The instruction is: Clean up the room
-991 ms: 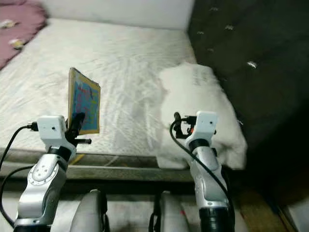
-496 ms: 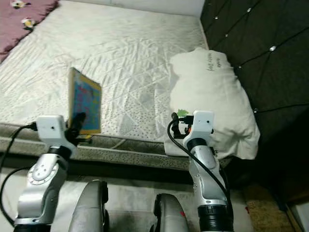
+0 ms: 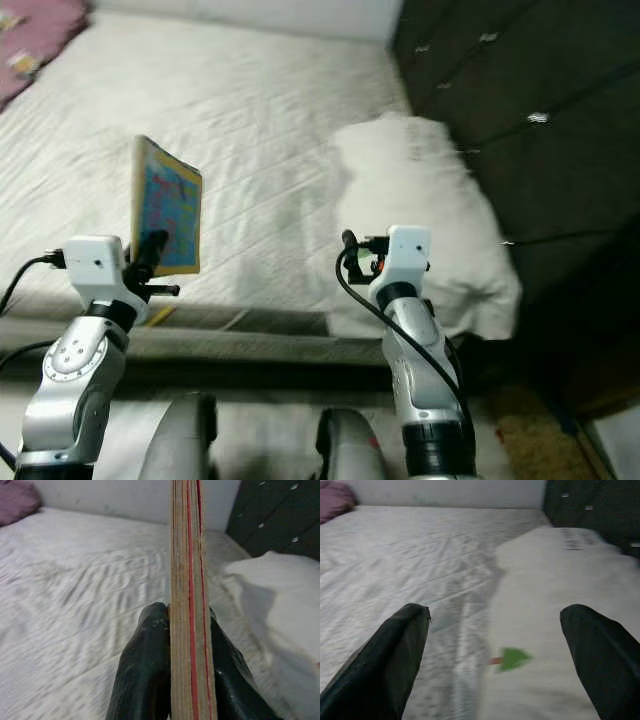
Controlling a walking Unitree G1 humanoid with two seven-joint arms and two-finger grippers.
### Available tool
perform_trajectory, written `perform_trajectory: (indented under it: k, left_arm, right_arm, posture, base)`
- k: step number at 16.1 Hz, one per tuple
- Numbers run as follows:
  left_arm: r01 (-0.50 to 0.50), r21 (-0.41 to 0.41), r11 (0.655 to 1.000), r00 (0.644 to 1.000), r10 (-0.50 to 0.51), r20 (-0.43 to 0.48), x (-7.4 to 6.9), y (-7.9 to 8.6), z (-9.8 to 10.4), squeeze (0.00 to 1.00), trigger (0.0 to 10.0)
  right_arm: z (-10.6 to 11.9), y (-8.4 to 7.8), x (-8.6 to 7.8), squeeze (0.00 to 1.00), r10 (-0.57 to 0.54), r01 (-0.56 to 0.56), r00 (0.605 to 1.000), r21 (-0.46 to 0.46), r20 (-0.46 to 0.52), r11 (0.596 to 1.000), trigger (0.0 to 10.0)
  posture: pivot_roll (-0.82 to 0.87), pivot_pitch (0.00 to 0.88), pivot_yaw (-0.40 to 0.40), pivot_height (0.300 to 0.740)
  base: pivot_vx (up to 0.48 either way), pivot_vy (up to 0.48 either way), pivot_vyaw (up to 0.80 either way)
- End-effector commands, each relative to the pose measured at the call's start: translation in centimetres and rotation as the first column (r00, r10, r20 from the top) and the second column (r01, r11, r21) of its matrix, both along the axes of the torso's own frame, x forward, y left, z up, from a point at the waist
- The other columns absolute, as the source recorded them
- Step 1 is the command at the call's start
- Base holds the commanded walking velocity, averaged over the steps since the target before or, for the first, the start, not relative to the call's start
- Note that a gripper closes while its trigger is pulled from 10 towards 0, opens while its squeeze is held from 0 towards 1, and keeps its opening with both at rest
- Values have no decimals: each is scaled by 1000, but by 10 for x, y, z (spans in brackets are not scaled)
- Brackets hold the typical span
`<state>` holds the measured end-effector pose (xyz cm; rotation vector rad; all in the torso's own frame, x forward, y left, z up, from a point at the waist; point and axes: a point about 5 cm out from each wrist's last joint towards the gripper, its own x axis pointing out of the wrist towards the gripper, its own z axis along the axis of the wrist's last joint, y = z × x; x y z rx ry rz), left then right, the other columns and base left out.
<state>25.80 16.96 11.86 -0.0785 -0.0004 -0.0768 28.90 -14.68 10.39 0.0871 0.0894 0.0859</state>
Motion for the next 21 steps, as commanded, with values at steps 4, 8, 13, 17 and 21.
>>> perform_trajectory:
  k: [4, 8, 13, 17, 21]
  left_arm:
    - [47, -18, 999, 997, -46, 56, 3, -12, 12, 0, 10000]
    - [22, -77, 997, 999, -20, 32, 3, -15, 8, 0, 10000]
    - [-42, -263, 964, 982, -9, -189, 23, -18, -15, 0, 10000]
    - [-16, -357, 934, 969, -73, -236, 39, -34, -13, 0, 10000]
    - [-8, -383, 924, 912, -150, -382, 44, -42, -33, 0, 10000]
  right_arm:
    - [0, -7, 0, 0, -16, 16, 1000, -4, -11, 1000, 10000]
    - [-1, -7, -1, 0, -12, 12, 1000, -1, -14, 1000, 10000]
    - [-1, -9, -8, 0, -2, 1, 1000, -8, -28, 1000, 10000]
    - [-2, -14, -12, 0, -15, 14, 999, -19, -45, 1000, 10000]
    - [-2, -13, -13, 0, -12, 11, 998, -25, -55, 1000, 10000]
  posture:
    - [0, 64, -89, 641]
    - [-5, 70, -89, 641]
    - [-31, 94, -97, 617]
    - [-49, 105, -97, 587]
    - [-55, 111, -104, 587]
  base:
    - [480, 0, 0]
    - [391, 0, 0]
    - [0, 0, 0]
    - [0, 0, 0]
    - [0, 0, 0]
